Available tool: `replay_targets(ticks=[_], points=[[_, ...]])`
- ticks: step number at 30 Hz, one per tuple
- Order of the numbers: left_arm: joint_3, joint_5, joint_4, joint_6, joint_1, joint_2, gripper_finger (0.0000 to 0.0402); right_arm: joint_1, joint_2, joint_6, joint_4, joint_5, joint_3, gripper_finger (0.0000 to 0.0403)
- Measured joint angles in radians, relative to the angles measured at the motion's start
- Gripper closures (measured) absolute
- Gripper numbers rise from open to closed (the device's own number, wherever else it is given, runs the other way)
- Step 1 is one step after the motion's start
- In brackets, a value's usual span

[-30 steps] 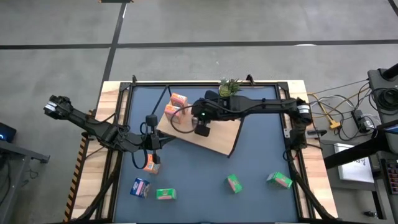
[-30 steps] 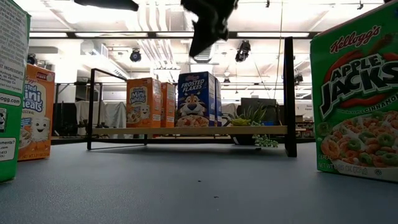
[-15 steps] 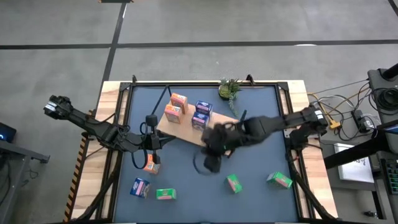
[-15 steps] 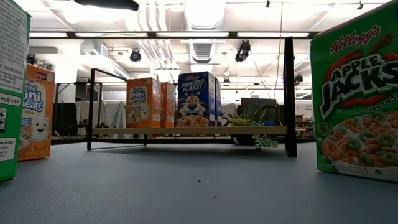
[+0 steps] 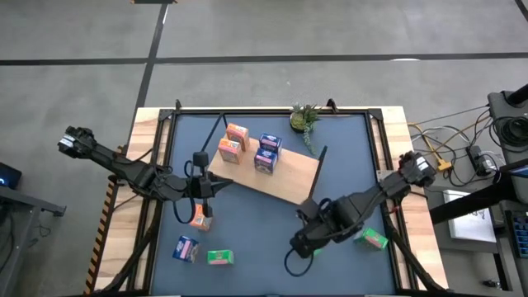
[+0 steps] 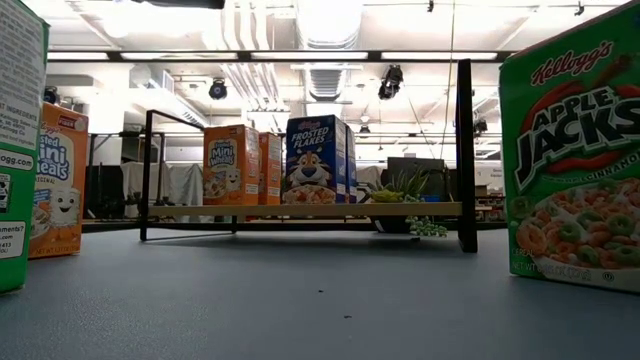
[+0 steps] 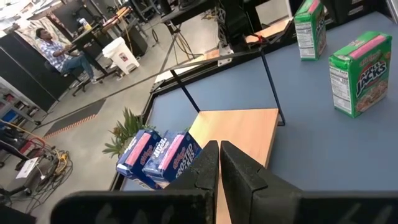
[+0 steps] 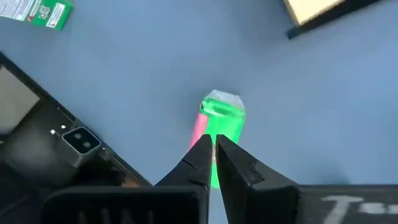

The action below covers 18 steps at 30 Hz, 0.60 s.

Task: Stack cereal on shelf
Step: Put the middle green cereal box on the shelf

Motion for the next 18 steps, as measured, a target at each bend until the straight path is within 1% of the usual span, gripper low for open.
replay_targets(ticks=[3, 5, 7, 13, 18], points=[[0.002, 0.000, -0.001, 0.016, 0.000, 0.000, 0.0402, 0.015, 0.002, 0.037, -0.013, 0.000, 0.000, 0.0381], [0.003, 0.000, 0.000, 0.027, 0.000, 0.000, 0.0402, 0.020, 0.008, 0.056, -0.001, -0.002, 0.000, 0.0363], [0.003, 0.000, 0.000, 0.034, 0.000, 0.000, 0.0402, 0.026, 0.012, 0.070, -0.009, -0.003, -0.002, 0.0337], [0.003, 0.000, 0.001, 0.039, 0.000, 0.000, 0.0402, 0.030, 0.060, 0.112, -0.007, -0.009, -0.001, 0.0229], [0.003, 0.000, 0.001, 0.040, 0.000, 0.000, 0.0402, 0.030, 0.112, 0.103, -0.013, -0.056, -0.001, 0.0140]])
